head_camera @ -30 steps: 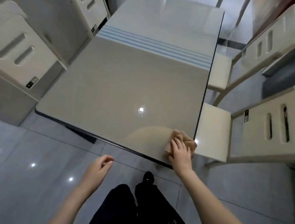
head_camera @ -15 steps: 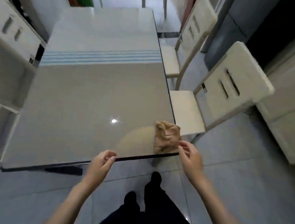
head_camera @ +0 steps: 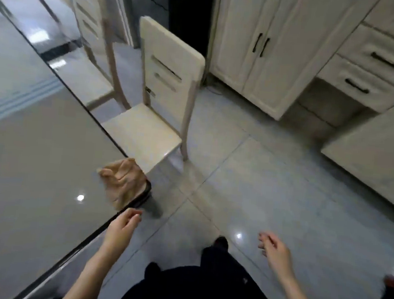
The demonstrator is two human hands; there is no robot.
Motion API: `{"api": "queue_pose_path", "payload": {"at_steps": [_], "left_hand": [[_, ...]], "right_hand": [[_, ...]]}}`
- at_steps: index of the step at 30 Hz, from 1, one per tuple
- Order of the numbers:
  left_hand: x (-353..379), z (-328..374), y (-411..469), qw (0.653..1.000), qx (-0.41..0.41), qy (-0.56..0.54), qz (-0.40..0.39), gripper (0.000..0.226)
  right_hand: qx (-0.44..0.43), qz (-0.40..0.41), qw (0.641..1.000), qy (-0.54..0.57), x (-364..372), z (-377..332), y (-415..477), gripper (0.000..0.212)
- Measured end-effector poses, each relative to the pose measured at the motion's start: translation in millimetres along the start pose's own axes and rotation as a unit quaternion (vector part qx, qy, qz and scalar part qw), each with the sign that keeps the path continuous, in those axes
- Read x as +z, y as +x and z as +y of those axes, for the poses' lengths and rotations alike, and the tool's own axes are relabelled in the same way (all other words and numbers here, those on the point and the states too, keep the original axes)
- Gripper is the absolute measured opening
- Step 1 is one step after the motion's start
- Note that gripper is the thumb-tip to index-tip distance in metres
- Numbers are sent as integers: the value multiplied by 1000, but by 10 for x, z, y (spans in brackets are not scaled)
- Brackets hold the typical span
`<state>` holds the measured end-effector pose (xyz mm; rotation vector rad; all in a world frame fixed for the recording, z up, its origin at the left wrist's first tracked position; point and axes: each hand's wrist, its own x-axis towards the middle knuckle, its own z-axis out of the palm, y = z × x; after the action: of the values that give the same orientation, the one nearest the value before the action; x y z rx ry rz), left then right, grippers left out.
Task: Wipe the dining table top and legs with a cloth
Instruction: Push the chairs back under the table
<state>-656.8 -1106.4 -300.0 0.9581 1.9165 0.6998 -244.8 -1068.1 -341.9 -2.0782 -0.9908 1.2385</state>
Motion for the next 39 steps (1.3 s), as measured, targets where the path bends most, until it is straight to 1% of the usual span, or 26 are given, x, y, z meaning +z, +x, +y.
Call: {"api": "queue_pose_path", "payload": {"at_steps": [2,5,7,9,13,18,20,23,25,27,30,33,34,35,36,37,39], "left_hand": [[336,116,175,999,-27,-26,-22,18],[792,302,410,992,-87,-92,-4,20],[1017,450,499,987,-112,-119,12,18],[1155,614,564,985,-128,-117,24,18],[1242,875,798,983,-143,-103,48,20],[1326,1050,1454,977,-173,-98,75,15],[1402,1218,1824,975,-189,-96,70,17],[1530,1689,2473,966,-207,-148,44,20],[1602,2072,2888,962,-204,-179,29,23],[1679,2454,3287,964,-190,-187,6,22],[1827,2992,3814,976,-139,-157,-61,13],[1953,3438,4256,982,-98,-124,-100,10],[1986,3571,4383,985,-81,-113,-105,12],[2006,3702,4498,987,-65,-104,-102,14],[2016,3836,4603,989,-51,-107,-92,10],[2014,3981,4696,990,-37,-113,-72,10],[1989,4275,4877,992,-8,-123,-10,21]], "right_hand": [[36,8,999,5,-277,153,204,17],[62,8,998,9,-613,181,605,16],[75,13,997,17,-762,66,931,17],[81,3,996,34,-852,-209,1238,16],[48,-47,997,48,-798,-848,1849,17],[14,-102,995,8,-583,-1487,2779,18],[14,-104,994,-9,-511,-1723,3118,18],[19,-80,996,-22,-542,-2093,3564,16],[16,-61,997,-33,-643,-2361,3786,15],[11,-52,998,-36,-755,-2620,4028,15],[2,-51,997,-51,-856,-2993,4466,15],[0,-61,997,-45,-808,-3380,4984,16],[-3,-71,996,-47,-754,-3543,5163,15],[-9,-83,996,-44,-671,-3717,5357,16],[-16,-100,994,-40,-573,-3928,5542,18],[-28,-123,992,-32,-454,-4153,5744,19],[-70,-180,981,-26,-177,-4675,6114,20]]}}
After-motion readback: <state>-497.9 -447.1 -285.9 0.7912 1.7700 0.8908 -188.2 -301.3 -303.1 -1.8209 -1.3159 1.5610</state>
